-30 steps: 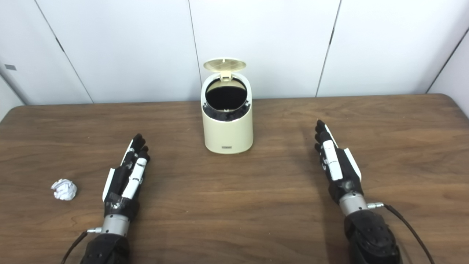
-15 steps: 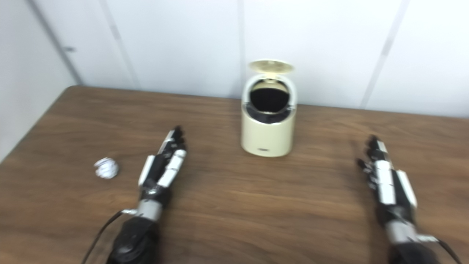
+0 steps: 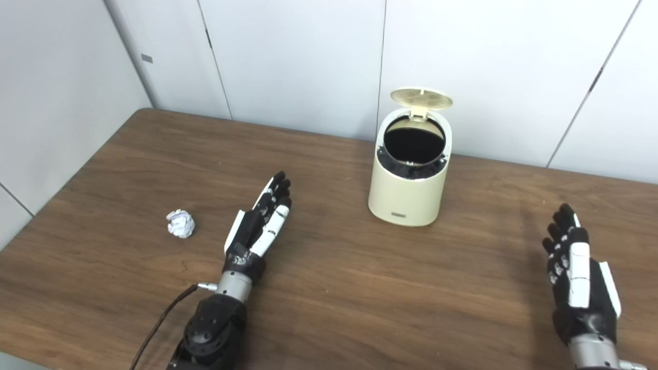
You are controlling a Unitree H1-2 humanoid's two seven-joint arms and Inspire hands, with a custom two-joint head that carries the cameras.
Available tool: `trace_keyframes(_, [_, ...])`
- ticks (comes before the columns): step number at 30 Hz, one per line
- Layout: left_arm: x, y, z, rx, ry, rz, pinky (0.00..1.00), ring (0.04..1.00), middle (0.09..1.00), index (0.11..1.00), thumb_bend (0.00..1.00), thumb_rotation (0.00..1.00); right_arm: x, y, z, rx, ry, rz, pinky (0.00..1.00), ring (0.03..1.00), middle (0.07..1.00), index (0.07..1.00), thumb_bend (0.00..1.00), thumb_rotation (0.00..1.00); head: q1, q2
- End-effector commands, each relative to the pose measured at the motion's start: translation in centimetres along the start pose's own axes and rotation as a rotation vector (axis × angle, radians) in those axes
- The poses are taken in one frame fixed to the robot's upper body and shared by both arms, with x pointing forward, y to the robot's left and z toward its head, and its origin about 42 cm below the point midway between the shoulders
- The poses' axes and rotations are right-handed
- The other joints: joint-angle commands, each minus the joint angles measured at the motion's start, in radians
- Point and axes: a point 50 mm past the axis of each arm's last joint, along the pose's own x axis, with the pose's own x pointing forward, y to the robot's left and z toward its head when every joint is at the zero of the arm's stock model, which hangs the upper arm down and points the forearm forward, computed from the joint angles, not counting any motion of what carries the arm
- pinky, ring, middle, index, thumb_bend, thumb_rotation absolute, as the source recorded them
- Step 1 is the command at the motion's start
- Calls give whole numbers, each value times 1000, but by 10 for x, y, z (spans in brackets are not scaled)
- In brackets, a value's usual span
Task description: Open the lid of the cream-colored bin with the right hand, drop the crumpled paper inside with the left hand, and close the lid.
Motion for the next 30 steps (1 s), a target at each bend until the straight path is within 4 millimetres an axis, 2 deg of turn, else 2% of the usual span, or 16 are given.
trace_keyframes(1, [-2, -2, 10, 42, -20, -15, 999, 995, 983, 993, 372, 520, 4, -1, 16, 6, -67, -7, 1000, 1000, 1000, 978, 538, 1000, 1, 1])
trace_keyframes(3, [-1, 0, 20, 74, -26, -19, 1000, 999, 990, 990, 382, 448, 4, -2, 16, 18, -65, -7, 1000, 1000, 1000, 983, 536, 1000, 3, 4])
trace_keyframes(4, [-1, 1, 25, 101, -22, -16, 1000, 1000, 990, 979, 397, 372, 4, -2, 17, 24, -65, -7, 1000, 1000, 1000, 983, 537, 1000, 4, 5])
trace_keyframes(6, [-1, 4, 35, 162, -19, -24, 994, 991, 981, 966, 422, 324, 4, -2, 18, 30, -65, -8, 1000, 1000, 1000, 984, 536, 1000, 7, 6])
trace_keyframes(7, [0, 6, 43, 213, -21, -37, 949, 973, 976, 957, 445, 227, 5, -2, 19, 28, -66, -6, 1000, 1000, 1000, 984, 526, 1000, 9, 6])
trace_keyframes(9, [0, 11, 57, 304, -29, -62, 917, 952, 966, 944, 489, 133, 6, -1, 20, 24, -65, -4, 1000, 1000, 1000, 990, 524, 1000, 10, 6])
trace_keyframes(14, [2, 30, 93, 600, -109, -72, 858, 902, 928, 905, 636, 19, 7, 0, 18, 22, -53, 4, 1000, 1000, 1000, 998, 525, 1000, 12, 4])
trace_keyframes(17, [4, 42, 111, 747, -135, -30, 812, 874, 909, 888, 726, 29, 7, 1, 18, 28, -47, 8, 1000, 1000, 1000, 1000, 536, 1000, 11, 4])
trace_keyframes(21, [7, 57, 132, 955, -124, -3, 787, 877, 905, 885, 817, 120, 9, 1, 16, 26, -46, 9, 1000, 1000, 1000, 1000, 541, 1000, 16, 2])
trace_keyframes(24, [6, 69, 148, 1133, -122, 7, 714, 863, 895, 878, 887, 150, 10, 2, 15, 33, -47, 7, 1000, 1000, 1000, 1000, 535, 1000, 14, 3])
trace_keyframes(30, [6, 88, 168, 1331, -78, -16, 719, 855, 861, 856, 936, 137, 10, 4, 14, 33, -41, 11, 1000, 1000, 1000, 999, 539, 1000, 12, 4])
